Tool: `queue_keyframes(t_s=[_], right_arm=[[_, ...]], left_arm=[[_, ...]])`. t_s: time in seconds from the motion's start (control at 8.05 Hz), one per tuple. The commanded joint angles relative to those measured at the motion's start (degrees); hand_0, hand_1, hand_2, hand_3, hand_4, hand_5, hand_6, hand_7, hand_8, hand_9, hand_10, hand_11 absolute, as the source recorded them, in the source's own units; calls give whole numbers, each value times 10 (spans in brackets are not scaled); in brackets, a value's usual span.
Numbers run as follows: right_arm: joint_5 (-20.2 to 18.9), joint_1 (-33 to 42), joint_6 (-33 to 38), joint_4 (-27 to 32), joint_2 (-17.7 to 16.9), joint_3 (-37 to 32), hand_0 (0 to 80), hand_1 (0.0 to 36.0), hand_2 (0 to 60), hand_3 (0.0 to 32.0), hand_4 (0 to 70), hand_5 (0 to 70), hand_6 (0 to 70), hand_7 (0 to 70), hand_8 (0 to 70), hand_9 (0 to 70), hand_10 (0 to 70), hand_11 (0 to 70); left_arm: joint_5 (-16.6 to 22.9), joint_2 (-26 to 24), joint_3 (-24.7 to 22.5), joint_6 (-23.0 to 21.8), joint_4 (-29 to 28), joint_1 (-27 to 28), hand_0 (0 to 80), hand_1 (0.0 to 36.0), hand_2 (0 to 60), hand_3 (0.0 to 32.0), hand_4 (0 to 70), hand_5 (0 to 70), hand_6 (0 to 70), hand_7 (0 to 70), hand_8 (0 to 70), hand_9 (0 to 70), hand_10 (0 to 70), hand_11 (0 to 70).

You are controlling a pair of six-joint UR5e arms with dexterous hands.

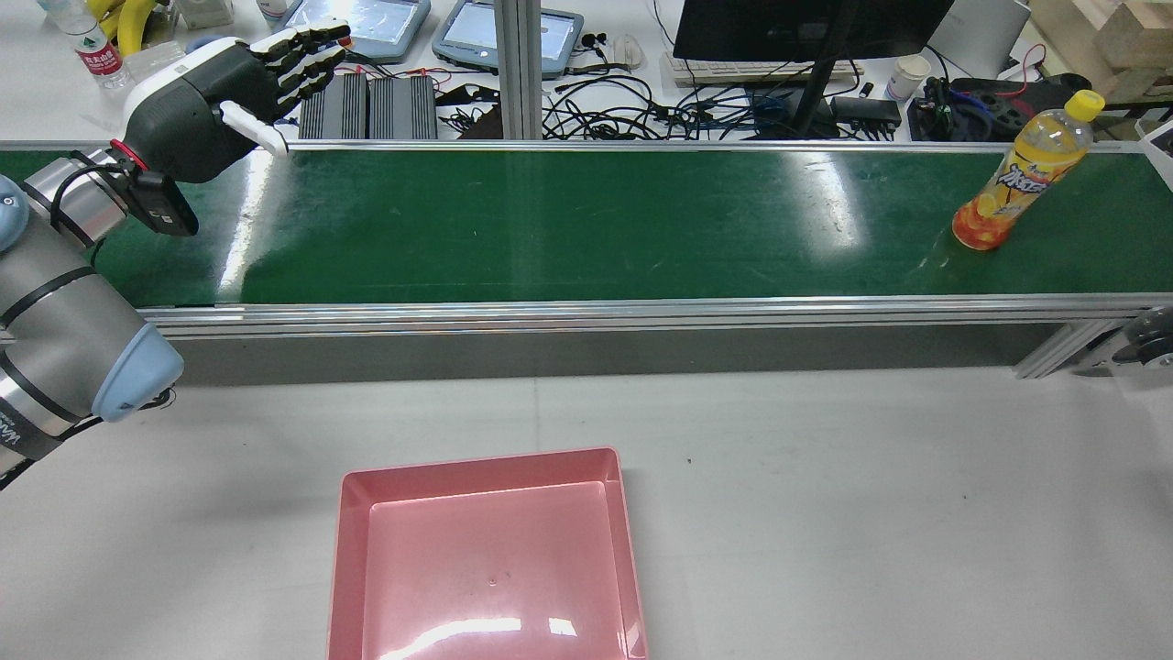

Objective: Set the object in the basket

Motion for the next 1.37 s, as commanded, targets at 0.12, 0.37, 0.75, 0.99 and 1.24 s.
queue_keyframes(t_s=[0.12, 0.37, 0.75, 0.99, 1.24], right_arm=[[0, 0, 0, 0, 0, -1, 0, 0, 0, 0, 0, 0, 0, 0, 0, 0, 0, 0], [0, 0, 0, 0, 0, -1, 0, 0, 0, 0, 0, 0, 0, 0, 0, 0, 0, 0], [0, 0, 0, 0, 0, -1, 0, 0, 0, 0, 0, 0, 0, 0, 0, 0, 0, 0], [0, 0, 0, 0, 0, -1, 0, 0, 0, 0, 0, 0, 0, 0, 0, 0, 0, 0], [0, 0, 0, 0, 0, -1, 0, 0, 0, 0, 0, 0, 0, 0, 0, 0, 0, 0]], left_arm=[[0, 0, 0, -2, -1, 0, 587, 25, 0, 16, 118, 159, 5, 11, 61, 80, 20, 42], [0, 0, -1, -3, -2, 0, 583, 22, 0, 14, 117, 166, 5, 11, 63, 83, 22, 45], [0, 0, -1, -3, -1, 0, 580, 20, 0, 12, 119, 165, 5, 9, 60, 79, 18, 39], [0, 0, -1, -3, -1, 0, 587, 23, 0, 10, 120, 168, 7, 12, 63, 83, 20, 41], [1, 1, -1, -3, -2, -1, 582, 20, 0, 12, 119, 171, 5, 9, 63, 83, 19, 40]])
